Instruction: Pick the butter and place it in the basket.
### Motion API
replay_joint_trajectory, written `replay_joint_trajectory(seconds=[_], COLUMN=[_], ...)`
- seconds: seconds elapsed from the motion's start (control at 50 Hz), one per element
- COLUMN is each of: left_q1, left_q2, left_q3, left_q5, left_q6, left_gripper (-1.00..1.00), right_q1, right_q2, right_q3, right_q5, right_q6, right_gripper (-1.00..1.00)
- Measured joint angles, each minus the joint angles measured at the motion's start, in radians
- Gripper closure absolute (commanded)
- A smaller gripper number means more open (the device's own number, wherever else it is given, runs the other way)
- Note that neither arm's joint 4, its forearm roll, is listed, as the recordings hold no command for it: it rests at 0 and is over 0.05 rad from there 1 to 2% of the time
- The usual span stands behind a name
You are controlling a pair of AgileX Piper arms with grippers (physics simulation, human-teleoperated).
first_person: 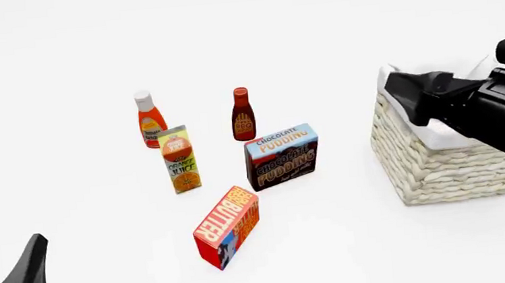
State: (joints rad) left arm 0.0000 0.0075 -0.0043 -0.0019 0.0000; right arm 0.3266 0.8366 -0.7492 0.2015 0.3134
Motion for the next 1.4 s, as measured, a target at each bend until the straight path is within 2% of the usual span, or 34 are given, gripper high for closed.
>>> replay_joint_trajectory(seconds=[0.44,0.76,1.4], left_q1=[0.000,0.000,0.000], left_q2=[0.000,0.000,0.000], left_q3=[0.000,0.000,0.000], left_q5=[0.000,0.000,0.000], left_q6=[0.000,0.000,0.000], left_gripper=[-1.00,-1.00,-1.00], right_q1=[0.070,0.125,0.187], right_q2=[0.124,0.223,0.360], right_q3=[-0.097,-0.152,-0.294], right_q5=[0.036,0.031,0.082], right_q6=[0.130,0.197,0.266], right_gripper=[-1.00,-1.00,-1.00])
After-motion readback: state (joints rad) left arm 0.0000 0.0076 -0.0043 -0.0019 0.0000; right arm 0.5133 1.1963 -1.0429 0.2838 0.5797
